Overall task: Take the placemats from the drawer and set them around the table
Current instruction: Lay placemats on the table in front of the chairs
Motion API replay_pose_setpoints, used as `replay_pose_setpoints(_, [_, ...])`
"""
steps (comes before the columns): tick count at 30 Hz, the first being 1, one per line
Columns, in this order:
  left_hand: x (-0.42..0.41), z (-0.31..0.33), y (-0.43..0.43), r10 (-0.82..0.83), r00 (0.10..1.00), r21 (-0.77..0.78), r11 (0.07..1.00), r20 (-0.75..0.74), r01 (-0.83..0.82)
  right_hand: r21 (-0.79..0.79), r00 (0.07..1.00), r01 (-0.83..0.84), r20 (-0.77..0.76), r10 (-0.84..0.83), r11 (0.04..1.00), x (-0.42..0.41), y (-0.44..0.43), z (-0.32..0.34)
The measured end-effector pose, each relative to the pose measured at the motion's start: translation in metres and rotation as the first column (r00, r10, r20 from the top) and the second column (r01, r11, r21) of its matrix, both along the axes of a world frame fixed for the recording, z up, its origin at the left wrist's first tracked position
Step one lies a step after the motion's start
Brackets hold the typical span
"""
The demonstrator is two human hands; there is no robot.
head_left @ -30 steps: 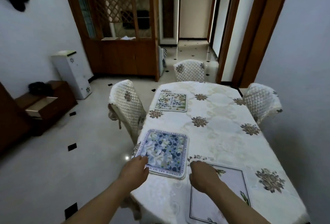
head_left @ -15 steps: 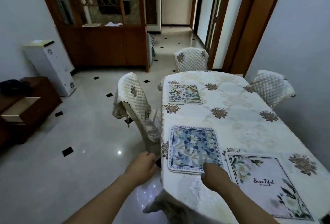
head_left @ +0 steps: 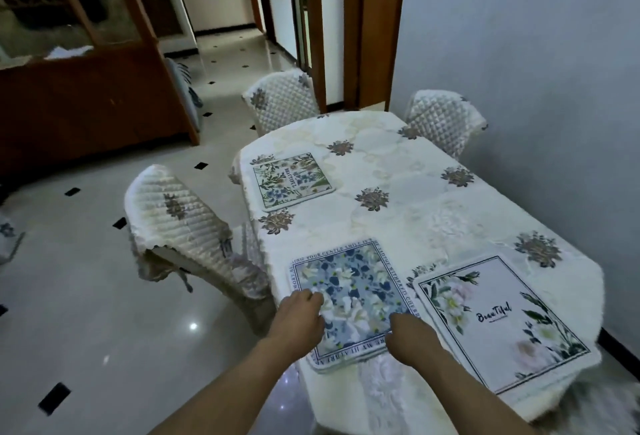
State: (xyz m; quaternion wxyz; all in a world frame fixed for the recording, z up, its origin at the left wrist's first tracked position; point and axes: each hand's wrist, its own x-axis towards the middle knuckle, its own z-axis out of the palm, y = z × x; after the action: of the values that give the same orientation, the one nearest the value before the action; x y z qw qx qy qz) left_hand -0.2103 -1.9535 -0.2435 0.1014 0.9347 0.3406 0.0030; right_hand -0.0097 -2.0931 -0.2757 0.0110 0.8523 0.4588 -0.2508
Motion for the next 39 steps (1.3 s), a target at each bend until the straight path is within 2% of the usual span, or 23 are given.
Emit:
replay_pose_setpoints(9, [0.055,-0.027,0.096,-0.174,0.965,-0.016,0.984,-0.198,0.175,-0.043,0.973,0.195,-0.117,-0.198,0.98,0.011,0.029,-0.019])
replay_pose_setpoints(14, [0.091,-0.06,0.148,-0.309,0.918,-0.04,0.95,-0.25,0.309,-0.066,0.868,0.452,-0.196,-0.456,0.89,0.001,0.032,-0.042])
replay_pose_setpoints(16, [0.107,-0.071,0.169,-0.343,0.908,-0.063,0.939,-0.242,0.338,-0.049,0.784,0.594,-0.19,-0.592,0.803,-0.01,0.037,-0.053])
replay_pose_setpoints(19, [0.128,-0.088,0.195,-0.369,0.901,-0.118,0.929,-0.227,0.35,-0.024,0.551,0.822,-0.222,-0.804,0.569,-0.032,0.048,-0.059])
replay_pose_setpoints(23, [0.14,-0.108,0.224,-0.423,0.885,-0.233,0.897,-0.197,0.377,0.01,0.099,0.995,-0.342,-0.935,0.101,-0.059,0.072,-0.066])
replay_pose_setpoints(25, [0.145,-0.111,0.231,-0.428,0.885,-0.284,0.885,-0.184,0.369,0.011,-0.061,0.997,-0.364,-0.929,-0.07,-0.07,0.083,-0.067])
replay_pose_setpoints(26, [0.146,-0.111,0.233,-0.423,0.889,-0.313,0.88,-0.176,0.357,-0.002,-0.119,0.992,-0.365,-0.923,-0.127,-0.074,0.088,-0.067])
replay_pose_setpoints(31, [0.146,-0.102,0.235,-0.347,0.936,-0.423,0.857,-0.054,0.294,-0.081,-0.334,0.94,-0.414,-0.847,-0.331,-0.089,0.103,-0.069])
replay_pose_setpoints(33, [0.148,-0.096,0.236,-0.292,0.957,-0.498,0.83,-0.004,0.251,-0.095,-0.389,0.916,-0.446,-0.806,-0.39,-0.094,0.106,-0.069])
replay_pose_setpoints(36, [0.148,-0.089,0.234,-0.269,0.963,-0.569,0.793,-0.004,0.219,-0.1,-0.393,0.914,-0.448,-0.803,-0.392,-0.103,0.104,-0.071])
replay_pose_setpoints(39, [0.143,-0.08,0.231,-0.247,0.969,-0.606,0.769,0.012,0.204,-0.053,-0.327,0.936,-0.496,-0.805,-0.348,-0.109,0.103,-0.067])
